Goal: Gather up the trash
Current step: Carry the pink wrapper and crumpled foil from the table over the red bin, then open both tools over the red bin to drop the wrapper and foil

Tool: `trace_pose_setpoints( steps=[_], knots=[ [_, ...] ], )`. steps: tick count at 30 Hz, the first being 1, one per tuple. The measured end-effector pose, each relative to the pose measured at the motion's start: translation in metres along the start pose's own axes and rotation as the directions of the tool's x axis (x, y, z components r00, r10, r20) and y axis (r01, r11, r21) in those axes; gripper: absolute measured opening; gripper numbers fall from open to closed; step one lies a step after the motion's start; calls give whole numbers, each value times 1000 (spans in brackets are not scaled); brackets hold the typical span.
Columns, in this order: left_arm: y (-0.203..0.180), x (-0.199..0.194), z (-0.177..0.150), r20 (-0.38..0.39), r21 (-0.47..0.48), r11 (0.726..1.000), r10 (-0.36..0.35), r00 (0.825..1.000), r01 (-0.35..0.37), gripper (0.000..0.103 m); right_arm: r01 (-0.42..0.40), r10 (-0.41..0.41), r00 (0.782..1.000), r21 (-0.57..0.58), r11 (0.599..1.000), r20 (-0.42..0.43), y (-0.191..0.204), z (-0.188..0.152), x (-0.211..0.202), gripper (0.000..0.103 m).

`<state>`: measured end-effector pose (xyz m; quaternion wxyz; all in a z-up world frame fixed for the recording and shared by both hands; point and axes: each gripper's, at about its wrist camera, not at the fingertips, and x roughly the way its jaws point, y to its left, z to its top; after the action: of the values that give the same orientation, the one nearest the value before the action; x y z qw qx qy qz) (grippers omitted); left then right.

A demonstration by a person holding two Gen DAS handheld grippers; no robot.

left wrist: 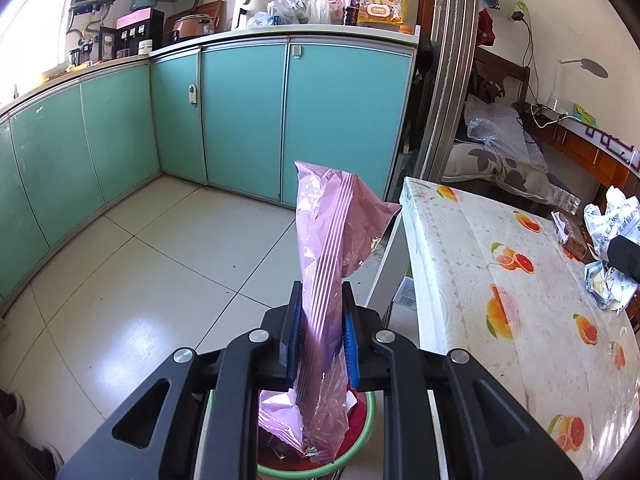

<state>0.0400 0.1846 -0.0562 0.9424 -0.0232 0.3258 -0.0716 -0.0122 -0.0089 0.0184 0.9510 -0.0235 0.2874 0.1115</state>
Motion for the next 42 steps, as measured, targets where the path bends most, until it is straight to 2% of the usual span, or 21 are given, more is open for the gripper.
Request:
trace_pose_setpoints(
  steps=[10,16,21,29,42],
  knots=[
    [39,13,-24,-67,-25,997,70,995,-72,17,-80,78,996,-57,995,-45,39,7,36,56],
    [52,19,-30,-92,-48,995,79,993,-84,17,-168,161,978,-41,985,-135,58,6,80,56],
    [58,32,-33,-123,-60,993,96,988,-104,17,-205,193,960,-43,978,-202,66,4,112,56],
    [68,48,-43,-172,-93,989,98,980,-115,17,-216,187,939,-75,973,-287,75,-7,142,56],
    [72,54,-47,-193,-110,988,88,977,-110,17,-205,170,929,-75,976,-329,76,-17,153,56]
  ],
)
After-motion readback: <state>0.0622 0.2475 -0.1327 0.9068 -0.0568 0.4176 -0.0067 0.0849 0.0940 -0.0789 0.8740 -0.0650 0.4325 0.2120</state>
